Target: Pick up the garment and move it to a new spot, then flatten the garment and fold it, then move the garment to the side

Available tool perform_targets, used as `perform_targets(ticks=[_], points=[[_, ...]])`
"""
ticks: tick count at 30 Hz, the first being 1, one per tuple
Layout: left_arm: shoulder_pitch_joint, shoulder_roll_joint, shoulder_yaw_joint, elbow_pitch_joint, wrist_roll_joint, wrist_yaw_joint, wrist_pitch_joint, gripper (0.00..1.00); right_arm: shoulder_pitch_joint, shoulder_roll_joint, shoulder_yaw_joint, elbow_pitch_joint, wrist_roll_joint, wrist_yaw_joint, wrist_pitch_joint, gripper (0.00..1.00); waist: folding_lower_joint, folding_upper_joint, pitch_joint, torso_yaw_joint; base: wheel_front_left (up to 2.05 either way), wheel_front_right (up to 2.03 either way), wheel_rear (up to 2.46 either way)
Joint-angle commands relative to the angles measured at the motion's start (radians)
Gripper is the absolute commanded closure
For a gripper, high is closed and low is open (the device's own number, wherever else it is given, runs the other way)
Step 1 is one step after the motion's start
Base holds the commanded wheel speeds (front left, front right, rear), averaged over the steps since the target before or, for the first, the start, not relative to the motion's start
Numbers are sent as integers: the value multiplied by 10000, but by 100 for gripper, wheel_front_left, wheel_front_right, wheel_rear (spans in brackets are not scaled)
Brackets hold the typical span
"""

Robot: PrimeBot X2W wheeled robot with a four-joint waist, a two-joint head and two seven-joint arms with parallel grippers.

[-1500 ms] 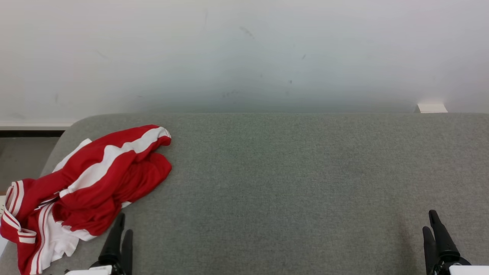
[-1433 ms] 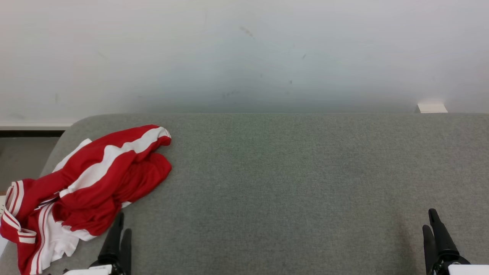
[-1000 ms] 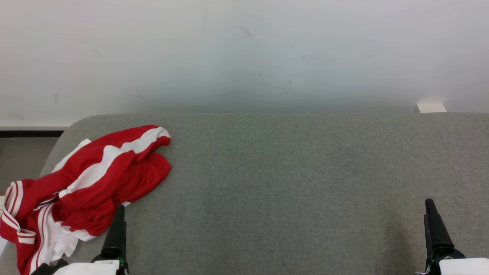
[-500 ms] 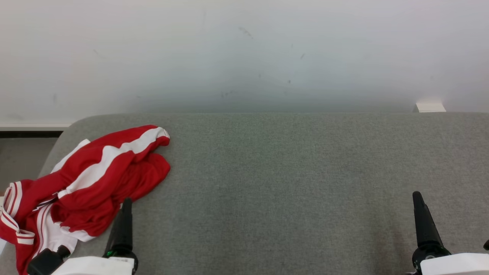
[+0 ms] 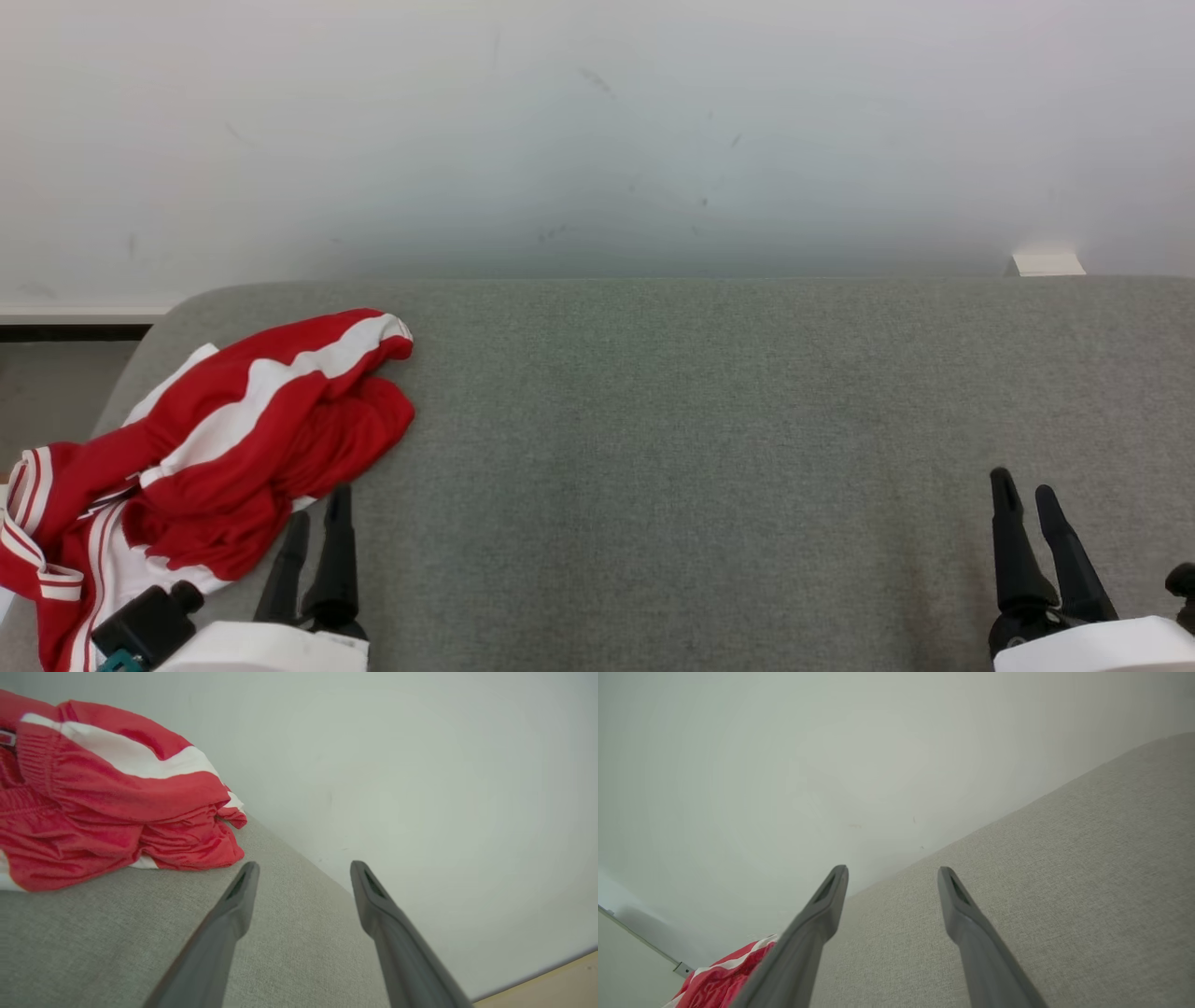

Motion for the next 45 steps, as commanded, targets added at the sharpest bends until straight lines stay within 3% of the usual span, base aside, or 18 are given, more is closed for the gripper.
perform_targets(ticks=[1,13,45], points=[[-58,89,-10,-77,553,54,-116,0,-61,-37,68,-153,-533,-7,-104,0,0,-1,-5,-2,0,0,0],[14,153,-261,37,2690,429,-455,0,26,43,230,40,-2388,-9,-445,0,0,-1,-33,-37,0,0,0],[102,159,-504,190,5494,442,-1213,0,39,111,378,466,-4766,-13,-1202,0,0,-1,-163,-87,0,0,0]])
